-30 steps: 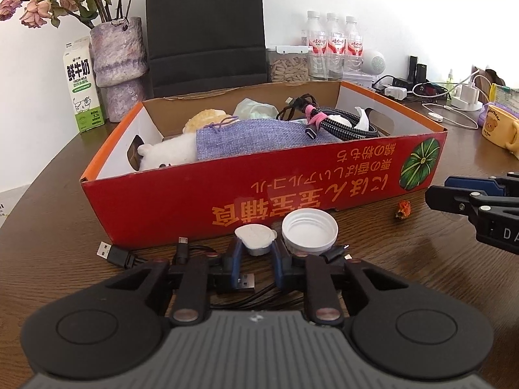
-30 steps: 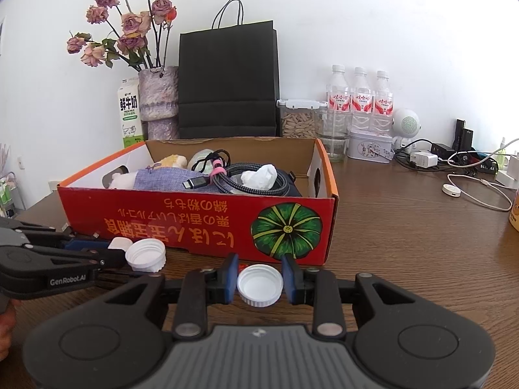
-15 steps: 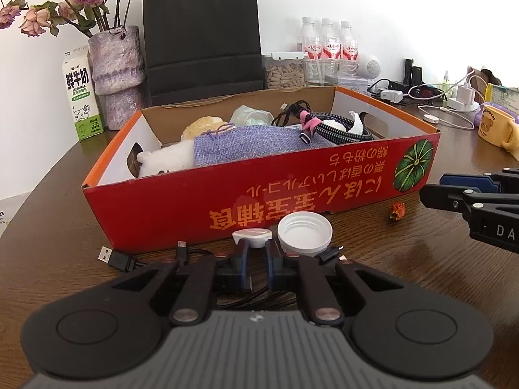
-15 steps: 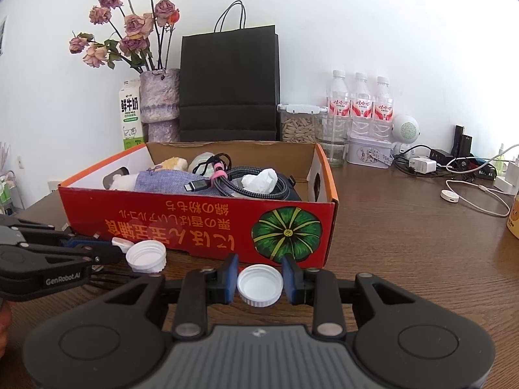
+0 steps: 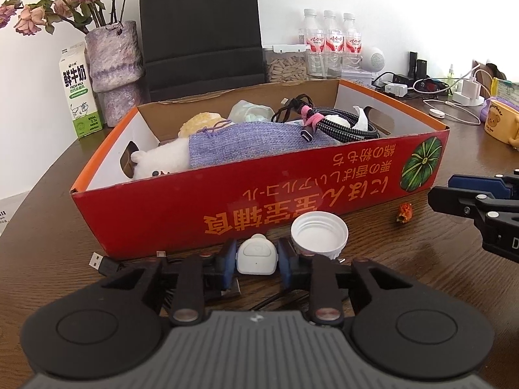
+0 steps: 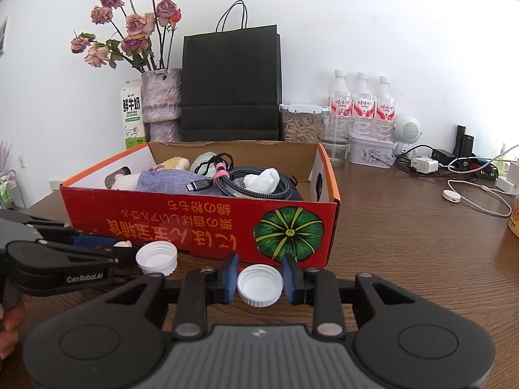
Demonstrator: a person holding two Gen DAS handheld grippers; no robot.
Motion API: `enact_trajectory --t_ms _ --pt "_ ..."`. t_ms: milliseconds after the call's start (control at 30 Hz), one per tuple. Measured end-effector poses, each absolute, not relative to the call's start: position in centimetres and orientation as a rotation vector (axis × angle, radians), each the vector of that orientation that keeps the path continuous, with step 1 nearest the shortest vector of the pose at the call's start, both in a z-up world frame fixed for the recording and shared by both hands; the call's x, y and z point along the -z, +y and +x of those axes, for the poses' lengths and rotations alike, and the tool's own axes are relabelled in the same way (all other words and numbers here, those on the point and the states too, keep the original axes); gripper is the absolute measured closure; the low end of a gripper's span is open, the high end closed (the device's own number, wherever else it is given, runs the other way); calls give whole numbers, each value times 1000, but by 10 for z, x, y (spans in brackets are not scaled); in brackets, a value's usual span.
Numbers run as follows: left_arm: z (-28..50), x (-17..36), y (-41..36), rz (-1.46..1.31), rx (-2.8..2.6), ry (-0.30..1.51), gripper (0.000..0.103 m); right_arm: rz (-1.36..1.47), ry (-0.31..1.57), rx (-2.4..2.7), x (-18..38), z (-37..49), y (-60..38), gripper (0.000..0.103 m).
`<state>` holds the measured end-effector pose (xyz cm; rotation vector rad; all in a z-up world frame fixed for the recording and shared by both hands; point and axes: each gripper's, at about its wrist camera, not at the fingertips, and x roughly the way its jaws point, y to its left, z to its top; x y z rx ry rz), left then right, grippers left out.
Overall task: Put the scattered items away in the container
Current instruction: 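Carry both bottle caps into the box and open both tools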
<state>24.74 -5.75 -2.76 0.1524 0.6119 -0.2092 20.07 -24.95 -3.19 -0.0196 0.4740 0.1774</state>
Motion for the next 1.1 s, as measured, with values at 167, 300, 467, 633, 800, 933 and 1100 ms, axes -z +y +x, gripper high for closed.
enact_trajectory --t_ms 167,300,467,633,800,933,1100 --pt "238 24 -53 132 196 577 76 -22 461 -177 31 199 -248 75" --pt "225 19 -48 125 184 532 76 -24 425 -172 29 193 -248 75" --pt "207 -1 -39 92 186 448 76 -59 300 -172 22 175 -244 75" --pt "205 -43 -33 57 177 317 75 -23 204 -202 -4 181 -241 75" --pt "234 -62 -39 32 150 262 75 -33 122 -213 -35 213 -226 75" --pt "265 -61 -40 -33 90 241 75 -3 118 -190 -41 254 -216 75" --pt "294 -42 -28 -73 31 258 75 50 169 -169 -17 289 -223 75"
